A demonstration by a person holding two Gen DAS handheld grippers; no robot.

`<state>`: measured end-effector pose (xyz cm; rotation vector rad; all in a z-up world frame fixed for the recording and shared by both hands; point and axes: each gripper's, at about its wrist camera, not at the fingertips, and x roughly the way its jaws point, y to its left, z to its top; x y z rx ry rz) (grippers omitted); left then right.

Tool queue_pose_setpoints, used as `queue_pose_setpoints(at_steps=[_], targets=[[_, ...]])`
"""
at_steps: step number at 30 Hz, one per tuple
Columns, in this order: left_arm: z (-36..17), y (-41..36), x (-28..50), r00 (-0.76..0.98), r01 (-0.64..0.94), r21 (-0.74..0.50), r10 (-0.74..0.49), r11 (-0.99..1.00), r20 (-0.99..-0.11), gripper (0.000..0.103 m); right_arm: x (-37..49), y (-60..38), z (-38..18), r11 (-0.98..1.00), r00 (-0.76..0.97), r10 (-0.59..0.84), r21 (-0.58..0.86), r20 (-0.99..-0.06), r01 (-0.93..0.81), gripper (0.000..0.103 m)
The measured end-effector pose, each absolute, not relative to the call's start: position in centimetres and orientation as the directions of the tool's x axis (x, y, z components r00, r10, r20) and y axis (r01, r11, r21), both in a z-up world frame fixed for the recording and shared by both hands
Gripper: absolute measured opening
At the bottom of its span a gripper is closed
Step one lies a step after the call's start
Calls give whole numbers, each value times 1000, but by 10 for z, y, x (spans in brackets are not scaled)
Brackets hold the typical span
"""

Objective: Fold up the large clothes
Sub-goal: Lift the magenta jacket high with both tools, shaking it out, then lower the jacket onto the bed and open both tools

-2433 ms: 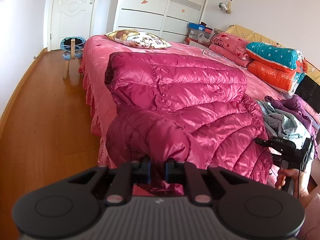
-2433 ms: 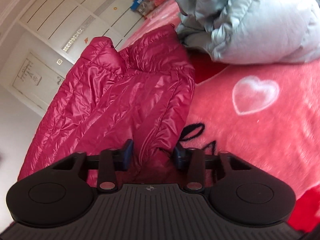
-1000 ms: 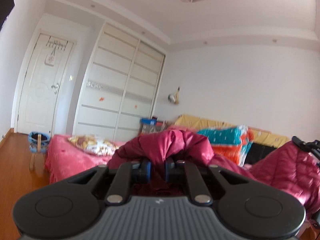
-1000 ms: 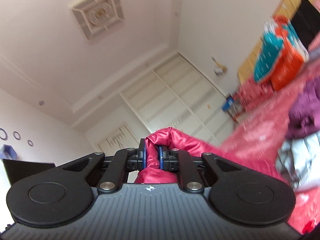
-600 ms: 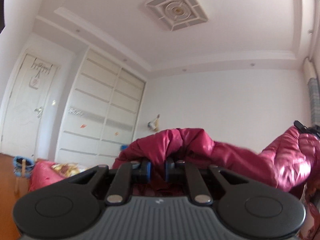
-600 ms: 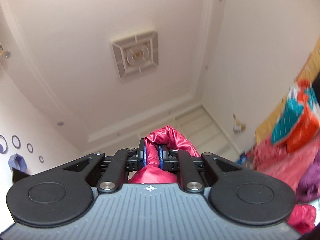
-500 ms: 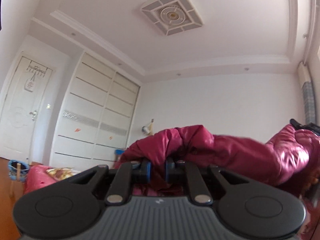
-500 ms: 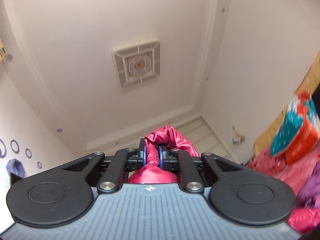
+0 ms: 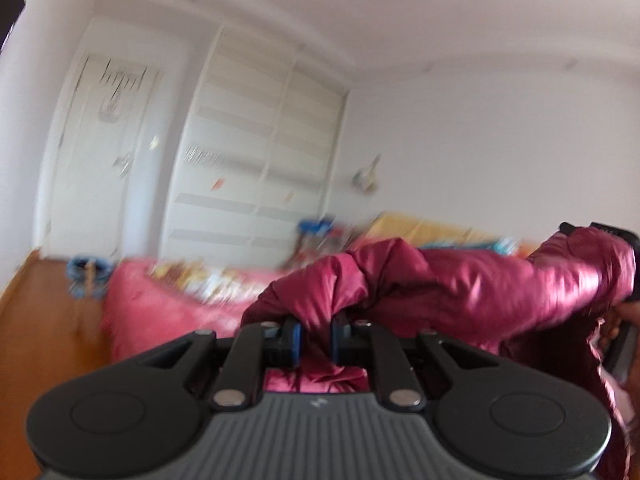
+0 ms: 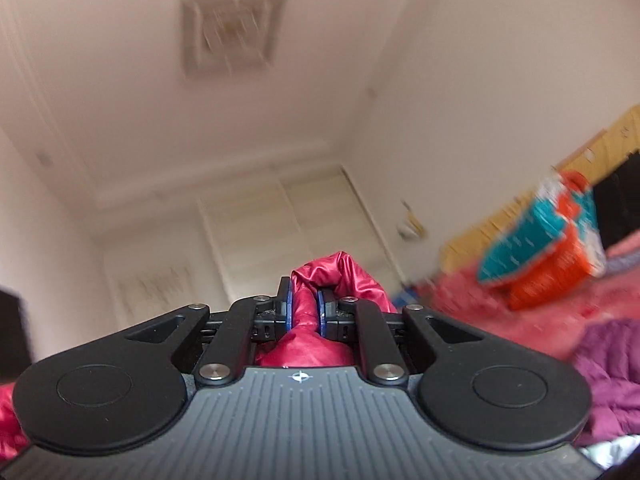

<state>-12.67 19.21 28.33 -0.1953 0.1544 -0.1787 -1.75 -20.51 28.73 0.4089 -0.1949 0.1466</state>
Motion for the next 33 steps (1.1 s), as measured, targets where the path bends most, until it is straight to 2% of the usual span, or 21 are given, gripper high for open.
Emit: queue_pose_setpoints(at_steps=[4,10,14,19,22,23,24,29,33], targets=[[242,188,-52,955,83,-171,-128,982,-269,11,78,-201,210,894,994,109,434,32,-112,14],[187,191,28,908,14,-162,-80,987,-411,11,201,-196,102,896,983,114,442,-145,-38,15],[161,202,58,889,-48,-172,-36,984,-456,11,274,-192,44,899,970,133,437,-203,-32,16],[130,207,78,858,-103,-140,17,985,-513,13,359,-192,16,911,952,146,411,-268,-24,20],[117,211,98,837,-131,-89,62,987,-544,19,404,-185,-16,925,942,129,380,-310,-2,25],[113,212,106,829,-148,-71,84,986,-552,23,401,-180,-29,929,937,124,370,-325,5,37],[109,214,112,823,-164,-55,106,985,-558,27,415,-179,-40,933,933,118,360,-339,13,57],[94,224,132,807,-208,31,190,978,-559,50,457,-169,-79,974,919,67,226,-390,25,100],[94,237,138,802,-244,26,217,969,-556,65,476,-160,-95,989,902,45,148,-429,21,103]])
